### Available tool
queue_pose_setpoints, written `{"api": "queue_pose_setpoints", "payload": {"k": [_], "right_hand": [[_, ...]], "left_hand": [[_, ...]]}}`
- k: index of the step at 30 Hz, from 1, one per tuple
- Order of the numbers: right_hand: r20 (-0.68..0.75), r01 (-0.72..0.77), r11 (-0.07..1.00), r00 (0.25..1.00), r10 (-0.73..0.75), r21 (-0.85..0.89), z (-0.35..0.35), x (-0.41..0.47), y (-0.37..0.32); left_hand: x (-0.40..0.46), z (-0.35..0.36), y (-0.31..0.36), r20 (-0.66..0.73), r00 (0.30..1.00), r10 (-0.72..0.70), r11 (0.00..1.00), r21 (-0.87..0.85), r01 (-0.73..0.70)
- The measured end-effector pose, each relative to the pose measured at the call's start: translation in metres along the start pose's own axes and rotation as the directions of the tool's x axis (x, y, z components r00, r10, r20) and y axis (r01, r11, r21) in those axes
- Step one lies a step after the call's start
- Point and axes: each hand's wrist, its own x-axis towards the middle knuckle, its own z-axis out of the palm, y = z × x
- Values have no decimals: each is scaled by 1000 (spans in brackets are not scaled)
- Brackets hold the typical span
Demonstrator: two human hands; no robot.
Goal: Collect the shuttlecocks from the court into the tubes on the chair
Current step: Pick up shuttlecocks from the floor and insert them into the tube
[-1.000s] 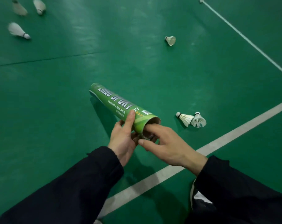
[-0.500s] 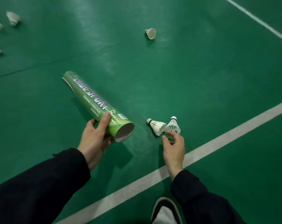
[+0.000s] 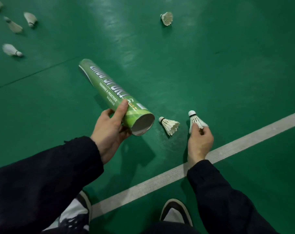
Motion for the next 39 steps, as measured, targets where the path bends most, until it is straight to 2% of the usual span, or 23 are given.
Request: {"api": "queue_pose_setpoints", "payload": {"k": [3,5,9,12,18,21,25,27,30,32,33,35,37,39], "right_hand": [[55,228,972,973,-225,-65,-22,-25,5],[87,287,955,956,-280,-81,-28,-41,11],[32,214,971,977,-211,-107,-20,-51,16],[45,152,984,988,-149,-92,-4,-54,17],[117,194,973,977,-179,-128,36,-66,15],[136,208,955,974,-182,-213,56,-70,19],[93,210,879,978,-189,-428,81,-62,15],[91,228,867,974,-210,-443,85,-56,12],[71,224,913,975,-213,-340,82,-53,2],[41,139,985,990,-136,-101,69,-63,-17],[37,154,988,987,-154,-1,59,-73,-29],[29,368,927,928,-371,73,35,-97,-52],[97,623,782,776,-623,34,19,-120,-64],[192,775,631,619,-762,5,17,-132,-66]], "left_hand": [[8,6,-6,30,1000,-11,1000,-11,11],[11,6,-12,46,998,-31,999,-5,32],[15,3,-22,82,993,-85,996,-25,87],[16,-2,-22,117,988,-97,994,-46,103],[22,-14,-17,174,981,-90,988,-105,109],[26,-22,-13,183,980,-82,987,-122,105],[30,-30,-14,177,981,-84,982,-153,112],[33,-35,-13,170,982,-83,979,-168,112],[40,-43,-12,134,989,-66,976,-195,92],[46,-48,-12,101,994,-49,974,-217,70],[49,-49,-11,78,996,-40,971,-232,57],[57,-50,-10,34,999,-31,964,-265,39],[62,-46,-10,1,999,-41,960,-277,40],[63,-39,-12,-6,999,-54,957,-284,50]]}}
